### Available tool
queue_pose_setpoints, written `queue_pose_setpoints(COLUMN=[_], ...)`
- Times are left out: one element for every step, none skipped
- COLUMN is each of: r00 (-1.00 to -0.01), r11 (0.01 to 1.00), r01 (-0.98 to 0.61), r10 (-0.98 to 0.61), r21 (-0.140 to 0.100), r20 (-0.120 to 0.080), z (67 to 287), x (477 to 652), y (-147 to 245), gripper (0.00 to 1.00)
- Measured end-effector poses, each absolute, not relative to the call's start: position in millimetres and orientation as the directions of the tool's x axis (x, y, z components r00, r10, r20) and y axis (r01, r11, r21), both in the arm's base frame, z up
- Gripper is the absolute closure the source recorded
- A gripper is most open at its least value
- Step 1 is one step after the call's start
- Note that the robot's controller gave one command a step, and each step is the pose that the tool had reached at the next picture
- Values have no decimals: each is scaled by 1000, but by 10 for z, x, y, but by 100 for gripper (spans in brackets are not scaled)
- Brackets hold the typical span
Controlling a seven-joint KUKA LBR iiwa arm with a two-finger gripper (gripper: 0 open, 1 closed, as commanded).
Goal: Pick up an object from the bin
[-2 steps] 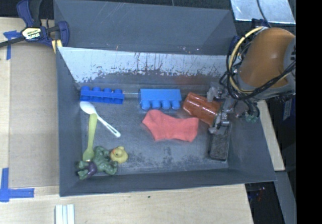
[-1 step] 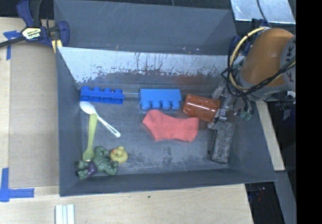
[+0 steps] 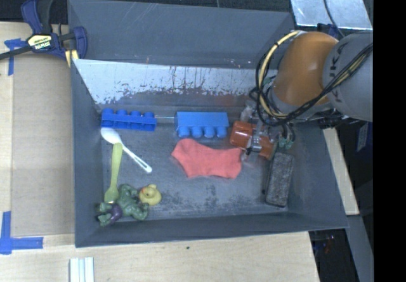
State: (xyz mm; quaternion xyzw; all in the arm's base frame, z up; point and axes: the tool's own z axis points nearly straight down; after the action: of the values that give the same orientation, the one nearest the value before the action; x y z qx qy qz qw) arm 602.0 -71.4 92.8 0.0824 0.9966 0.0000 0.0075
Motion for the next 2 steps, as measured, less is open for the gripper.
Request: queue_pose_setpoints(r00=[-925,-925], r11=[925,926], r01=[380,379], r10=[380,379], r21=[10,9], r20=[-10,-11], z=[732,732], x=[6264,6265], y=[-829,-831], gripper=[100,100])
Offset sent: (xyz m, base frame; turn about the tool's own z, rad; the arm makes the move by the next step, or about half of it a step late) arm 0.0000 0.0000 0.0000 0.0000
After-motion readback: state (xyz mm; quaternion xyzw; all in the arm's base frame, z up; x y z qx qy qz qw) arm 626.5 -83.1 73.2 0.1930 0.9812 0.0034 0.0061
